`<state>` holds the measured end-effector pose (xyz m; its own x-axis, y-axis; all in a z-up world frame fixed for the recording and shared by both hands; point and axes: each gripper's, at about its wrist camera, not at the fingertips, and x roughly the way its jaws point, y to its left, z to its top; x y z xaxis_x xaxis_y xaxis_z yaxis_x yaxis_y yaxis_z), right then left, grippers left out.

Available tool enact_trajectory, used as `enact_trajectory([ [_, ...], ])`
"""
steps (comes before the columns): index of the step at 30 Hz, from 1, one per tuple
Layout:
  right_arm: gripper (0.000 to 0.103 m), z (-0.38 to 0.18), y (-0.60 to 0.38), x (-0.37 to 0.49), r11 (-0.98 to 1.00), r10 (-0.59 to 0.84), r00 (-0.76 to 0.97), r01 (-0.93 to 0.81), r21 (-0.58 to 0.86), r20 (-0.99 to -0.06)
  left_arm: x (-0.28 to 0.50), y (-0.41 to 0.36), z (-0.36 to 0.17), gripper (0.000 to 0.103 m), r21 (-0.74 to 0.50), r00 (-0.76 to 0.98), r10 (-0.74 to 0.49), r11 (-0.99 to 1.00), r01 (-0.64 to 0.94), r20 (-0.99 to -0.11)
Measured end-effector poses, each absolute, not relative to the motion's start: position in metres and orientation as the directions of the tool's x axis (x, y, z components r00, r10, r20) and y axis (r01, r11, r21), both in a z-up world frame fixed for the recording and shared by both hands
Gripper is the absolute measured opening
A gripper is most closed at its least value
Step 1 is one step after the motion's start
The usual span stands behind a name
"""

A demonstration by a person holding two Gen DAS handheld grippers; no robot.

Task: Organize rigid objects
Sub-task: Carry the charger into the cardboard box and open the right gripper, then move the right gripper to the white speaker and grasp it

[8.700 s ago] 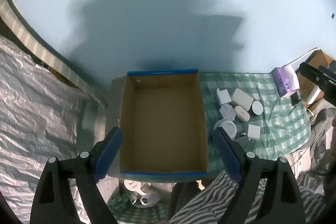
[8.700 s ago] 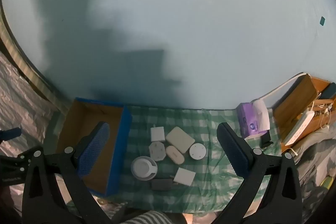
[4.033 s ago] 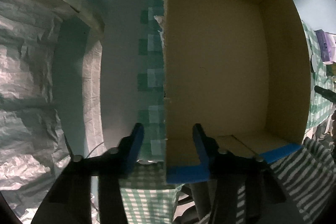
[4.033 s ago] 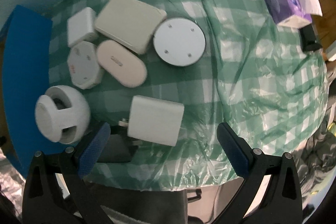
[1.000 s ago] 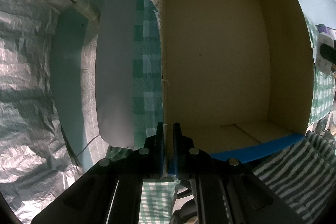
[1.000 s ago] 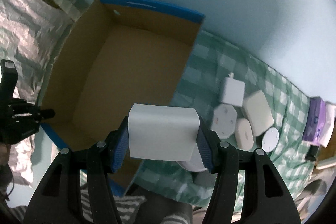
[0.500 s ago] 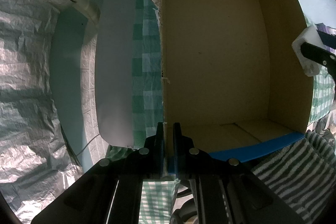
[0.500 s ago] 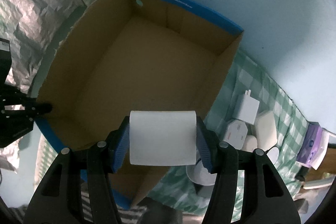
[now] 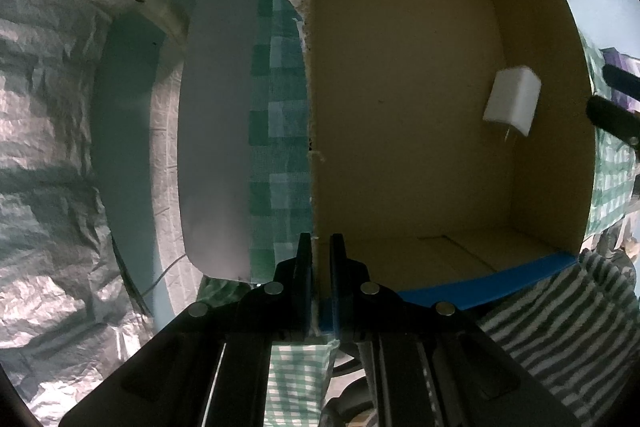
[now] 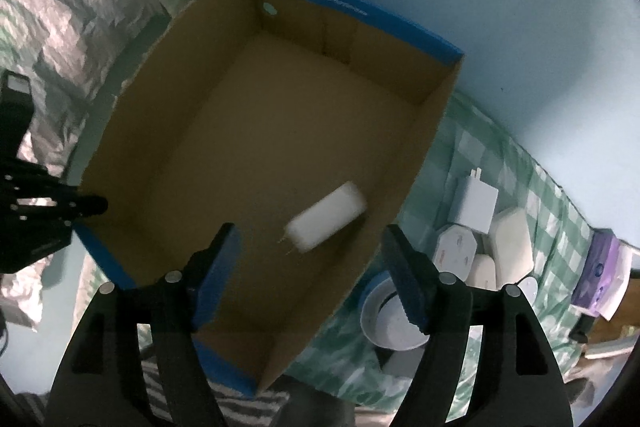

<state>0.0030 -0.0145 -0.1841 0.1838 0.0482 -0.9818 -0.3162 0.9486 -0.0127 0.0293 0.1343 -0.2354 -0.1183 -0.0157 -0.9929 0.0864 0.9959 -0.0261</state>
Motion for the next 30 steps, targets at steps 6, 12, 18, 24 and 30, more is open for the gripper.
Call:
enact_trajectory([
  [6,0.078,-0.166,-0.036,0.002,0.965,0.080,0.200,-0.261,0.026,-0.977,0.028,0.134,-0.235,0.008,-0.024,-0.116,-0.014,0.996,0.089,-0.993],
  [12,0.082,-0.151,-0.062,0.001,0.976,0.082,0.214,-0.213,0.035,-0.973,0.028,0.133,-0.234,0.008,-0.023,-0.117,-0.012,0.996,0.087,-0.993],
  [18,0.082,-0.149,-0.091,0.000,0.985,0.046,0.208,-0.172,0.010,-0.977,0.026,0.133,-0.232,0.008,-0.016,-0.116,-0.005,0.995,0.099,-0.993],
  [24,0.083,-0.167,-0.113,-0.007,0.988,0.012,0.152,-0.152,-0.012,-0.988,0.024,0.131,-0.232,0.007,-0.009,-0.123,0.007,0.992,0.123,-0.992],
  [30,0.083,-0.200,-0.122,-0.019,0.987,0.005,0.077,-0.158,-0.007,-0.997,0.025,0.131,-0.230,0.007,-0.004,-0.124,0.011,0.992,0.124,-0.992],
])
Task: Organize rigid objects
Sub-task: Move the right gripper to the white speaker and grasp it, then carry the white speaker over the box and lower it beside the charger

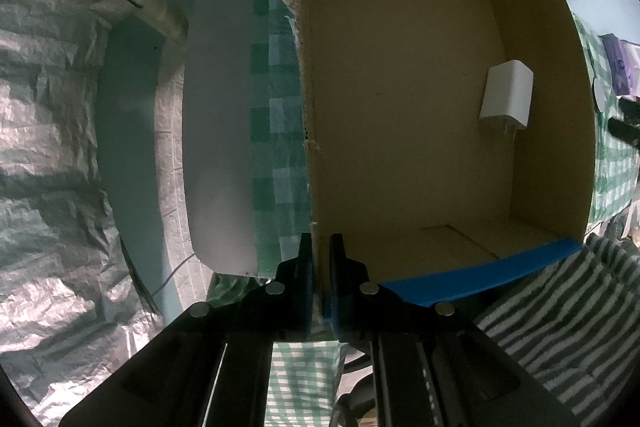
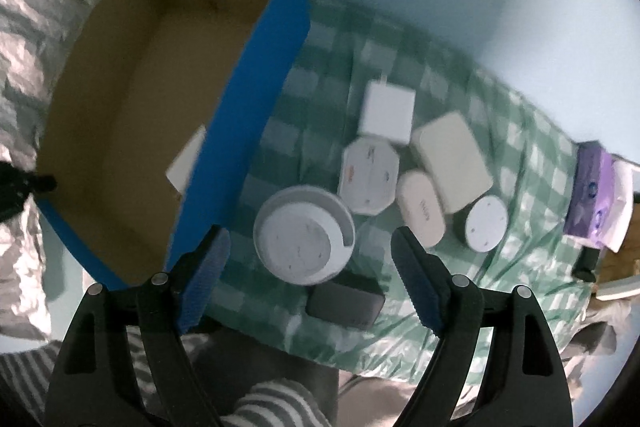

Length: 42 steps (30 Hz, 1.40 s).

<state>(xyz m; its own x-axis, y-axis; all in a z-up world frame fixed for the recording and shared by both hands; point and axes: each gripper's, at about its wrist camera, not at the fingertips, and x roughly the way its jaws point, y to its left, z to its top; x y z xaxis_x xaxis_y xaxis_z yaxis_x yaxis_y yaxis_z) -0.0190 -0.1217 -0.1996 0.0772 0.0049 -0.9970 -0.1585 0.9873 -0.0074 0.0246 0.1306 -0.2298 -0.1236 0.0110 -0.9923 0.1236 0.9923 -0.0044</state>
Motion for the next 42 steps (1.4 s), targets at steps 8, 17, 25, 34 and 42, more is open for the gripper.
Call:
enact_trajectory([
  [8,0.083,-0.237,-0.132,-0.023,0.994,0.020,-0.006,-0.108,0.020,-1.000,0.023,0.132,-0.230,0.007,-0.009,-0.130,0.006,0.993,0.116,-0.991],
  [17,0.083,-0.254,-0.123,-0.024,0.992,0.024,-0.044,-0.124,0.029,-0.999,0.022,0.131,-0.229,0.007,-0.008,-0.135,0.007,0.994,0.112,-0.991],
  [25,0.084,-0.275,-0.111,-0.021,0.986,-0.015,-0.070,-0.167,-0.003,-0.997,0.022,0.131,-0.229,0.007,-0.008,-0.135,0.008,0.994,0.111,-0.991],
  [34,0.084,-0.295,-0.099,-0.012,0.985,-0.058,-0.072,-0.169,-0.045,-0.996,0.022,0.132,-0.229,0.007,-0.006,-0.134,0.010,0.993,0.115,-0.991],
  [42,0.084,-0.300,-0.092,-0.006,0.983,-0.061,-0.074,-0.179,-0.047,-0.995,0.022,0.132,-0.230,0.007,-0.005,-0.132,0.011,0.993,0.118,-0.991],
])
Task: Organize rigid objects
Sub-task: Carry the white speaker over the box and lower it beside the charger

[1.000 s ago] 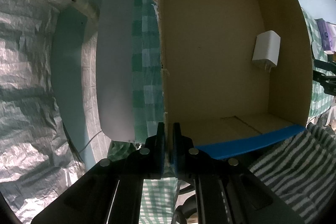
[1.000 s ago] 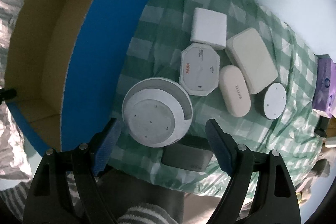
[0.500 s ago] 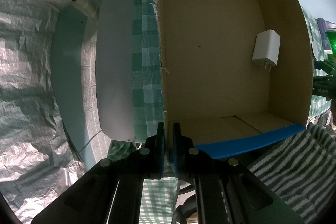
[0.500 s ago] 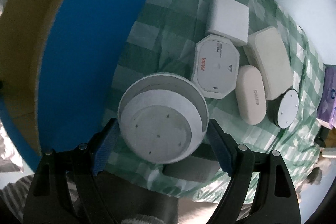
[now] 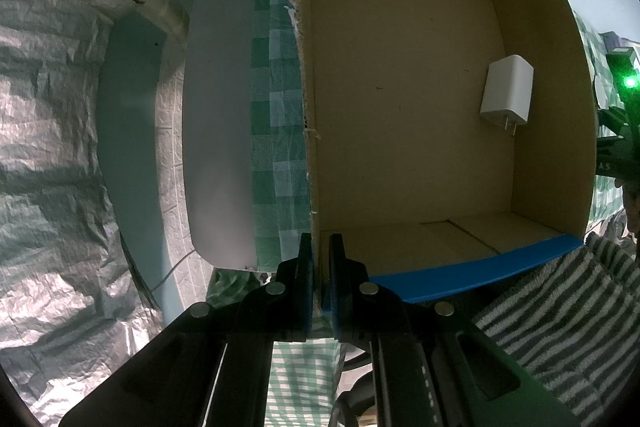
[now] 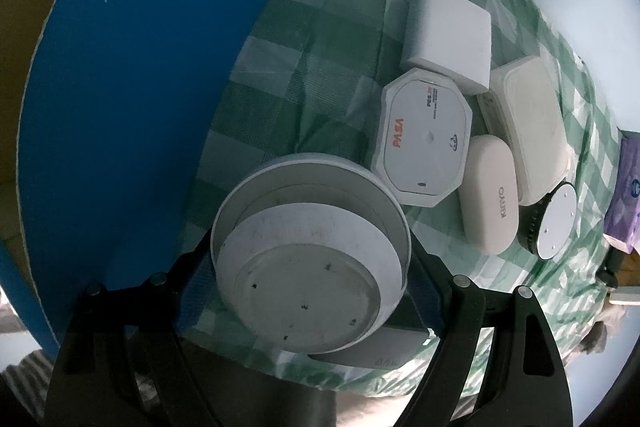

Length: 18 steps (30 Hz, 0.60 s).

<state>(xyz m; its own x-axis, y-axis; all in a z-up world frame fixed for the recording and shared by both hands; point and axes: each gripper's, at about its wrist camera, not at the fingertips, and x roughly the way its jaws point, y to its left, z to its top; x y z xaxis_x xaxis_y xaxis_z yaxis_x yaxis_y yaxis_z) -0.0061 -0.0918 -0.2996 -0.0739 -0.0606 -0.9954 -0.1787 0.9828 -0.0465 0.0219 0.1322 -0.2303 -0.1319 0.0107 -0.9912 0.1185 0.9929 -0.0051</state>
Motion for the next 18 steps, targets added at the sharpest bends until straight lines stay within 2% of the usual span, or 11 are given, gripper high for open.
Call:
enact_trajectory([
  [18,0.083,-0.290,-0.114,-0.027,0.988,-0.015,-0.048,-0.153,-0.008,-0.999,0.021,0.130,-0.231,0.007,-0.006,-0.134,0.011,0.992,0.127,-0.991],
])
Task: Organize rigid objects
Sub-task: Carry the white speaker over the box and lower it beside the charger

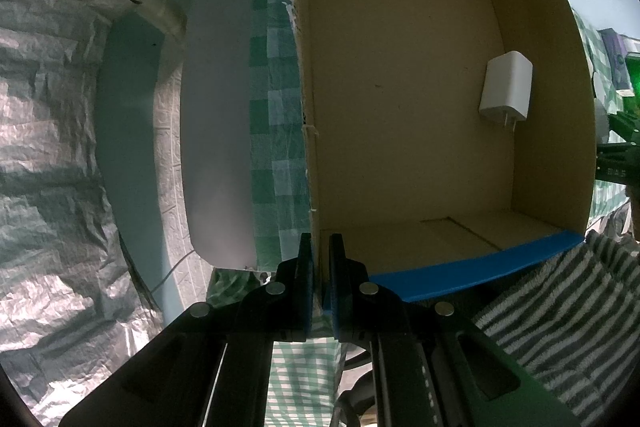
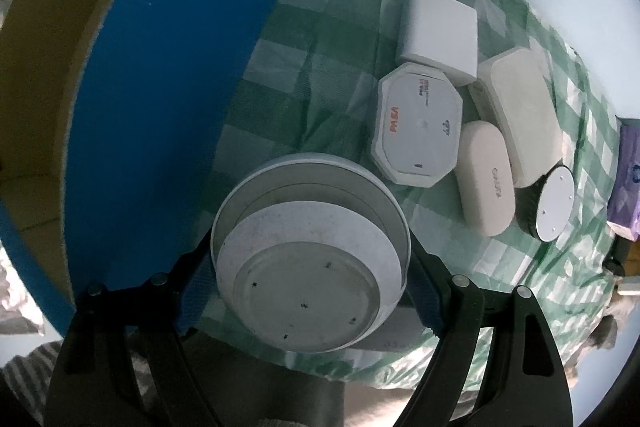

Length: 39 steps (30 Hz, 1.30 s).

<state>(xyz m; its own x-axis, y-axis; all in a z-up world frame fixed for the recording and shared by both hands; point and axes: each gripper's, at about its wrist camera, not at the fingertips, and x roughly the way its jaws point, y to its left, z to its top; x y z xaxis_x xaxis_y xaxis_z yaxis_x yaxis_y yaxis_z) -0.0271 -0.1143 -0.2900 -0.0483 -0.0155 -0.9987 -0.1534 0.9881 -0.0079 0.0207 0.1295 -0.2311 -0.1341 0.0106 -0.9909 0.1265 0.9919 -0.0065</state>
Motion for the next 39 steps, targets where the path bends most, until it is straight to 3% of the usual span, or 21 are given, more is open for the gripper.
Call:
enact_trajectory([
  [27,0.083,-0.183,-0.091,-0.014,0.975,0.030,0.071,-0.223,0.014,-0.997,0.021,0.130,-0.231,0.007,-0.003,-0.135,0.015,0.991,0.134,-0.991],
  [39,0.083,-0.168,-0.043,-0.002,0.950,0.057,0.092,-0.312,0.026,-0.994,0.021,0.130,-0.231,0.007,-0.001,-0.136,0.018,0.991,0.134,-0.990],
])
